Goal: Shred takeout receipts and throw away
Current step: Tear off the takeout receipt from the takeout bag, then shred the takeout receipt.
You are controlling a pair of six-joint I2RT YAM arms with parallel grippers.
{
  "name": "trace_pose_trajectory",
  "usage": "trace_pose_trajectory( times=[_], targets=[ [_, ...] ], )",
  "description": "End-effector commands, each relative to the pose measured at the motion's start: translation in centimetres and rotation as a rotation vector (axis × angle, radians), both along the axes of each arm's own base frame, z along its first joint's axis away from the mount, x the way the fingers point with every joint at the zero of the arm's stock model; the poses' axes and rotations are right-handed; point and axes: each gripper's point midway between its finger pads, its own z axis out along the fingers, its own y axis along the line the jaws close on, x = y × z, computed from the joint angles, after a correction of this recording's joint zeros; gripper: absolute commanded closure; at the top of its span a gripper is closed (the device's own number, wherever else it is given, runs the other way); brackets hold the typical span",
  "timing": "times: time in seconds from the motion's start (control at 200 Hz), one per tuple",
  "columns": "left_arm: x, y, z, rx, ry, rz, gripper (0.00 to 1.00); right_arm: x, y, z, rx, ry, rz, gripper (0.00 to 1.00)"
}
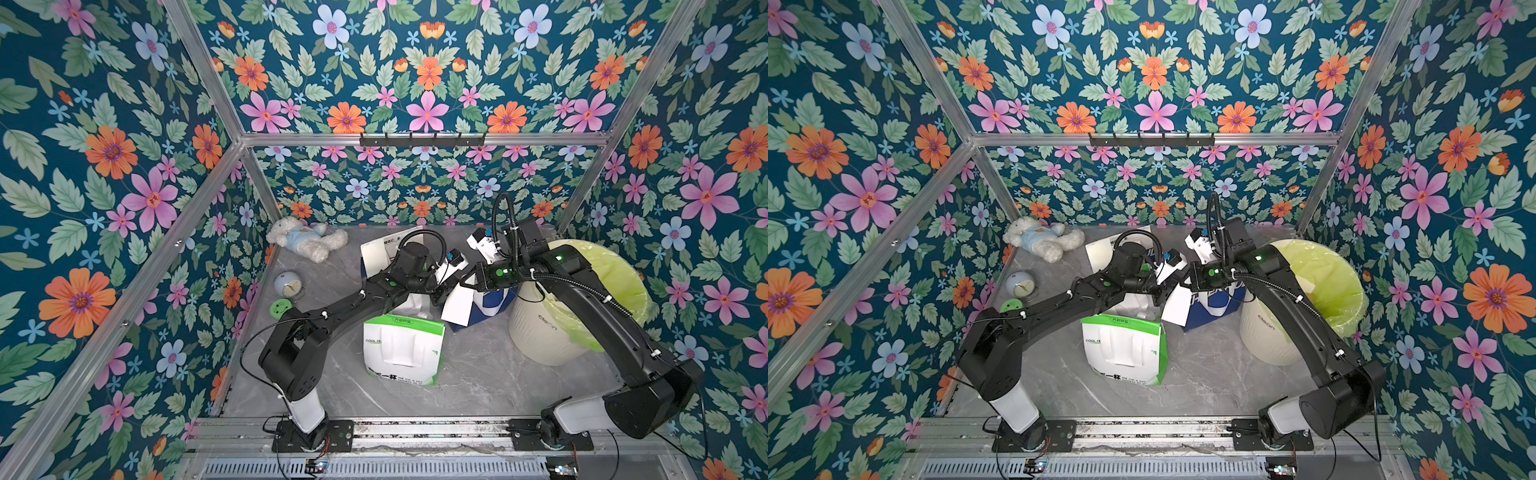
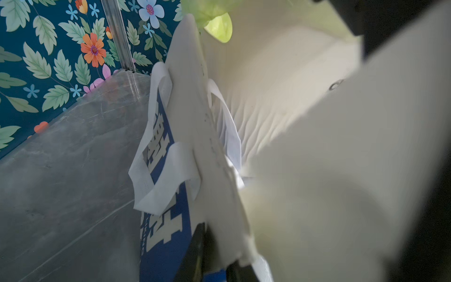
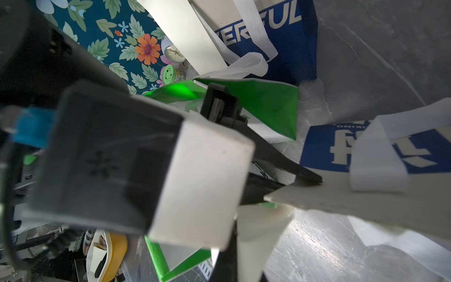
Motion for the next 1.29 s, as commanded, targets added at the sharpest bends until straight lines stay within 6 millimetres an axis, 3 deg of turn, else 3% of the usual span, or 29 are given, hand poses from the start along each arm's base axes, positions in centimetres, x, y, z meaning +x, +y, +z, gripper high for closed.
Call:
trace_pose_trajectory(
  times=[0.0,0.21,0.325,0.415,0.53,0.545,0.575,0.595,0.61,0.77,0.945,1.13,1.29],
  targets=[
    [0.5,-0.5,0.2,-0.032,0.014,0.019,0.93,0.0,0.4,1.2,0.04,-0.041,0.006,1.0],
    [0.8,-0.1,-0.5,-0.021,0.011,0.051,0.99,-0.1,-1.6,4.6,0.016,-0.194,-0.073,1.0],
    [0.9,0.3,-0.1,-0.023,-0.01,0.073,0.96,-0.9,-2.7,5.8,-0.018,-0.237,-0.09,1.0],
    [1.2,0.8,1.1,-0.048,-0.043,0.11,0.67,-2.1,-3.2,6.1,-0.032,-0.244,-0.073,1.0],
    [1.3,1.8,3.8,-0.099,-0.122,0.161,0.36,-3.8,-3.6,6.0,-0.025,-0.267,-0.036,1.0],
    [1.3,2.1,4.1,-0.109,-0.135,0.171,0.36,-4.2,-3.7,5.9,-0.022,-0.274,-0.029,1.0],
    [1.6,2.5,4.9,-0.122,-0.154,0.208,0.23,-4.6,-3.7,5.9,-0.015,-0.285,-0.022,1.0],
    [1.7,2.8,5.2,-0.129,-0.161,0.222,0.04,-4.8,-3.8,5.8,-0.013,-0.294,-0.018,1.0],
    [1.7,3.0,5.4,-0.131,-0.168,0.23,0.01,-5.0,-3.9,5.8,-0.009,-0.297,-0.014,1.0],
    [0.1,5.0,7.0,-0.157,-0.279,0.225,0.01,-7.0,-4.0,6.3,0.035,-0.356,0.025,1.0],
    [-4.1,4.6,9.5,-0.183,-0.267,-0.006,0.02,-7.8,-3.9,6.3,0.064,-0.389,0.055,1.0],
    [-7.7,3.4,12.4,-0.229,-0.225,-0.186,0.15,-8.4,-3.3,7.1,0.12,-0.435,0.088,1.0],
    [-9.3,1.8,11.7,-0.143,-0.22,-0.268,0.3,-8.6,-2.6,7.4,0.149,-0.445,0.105,1.0]
  ],
)
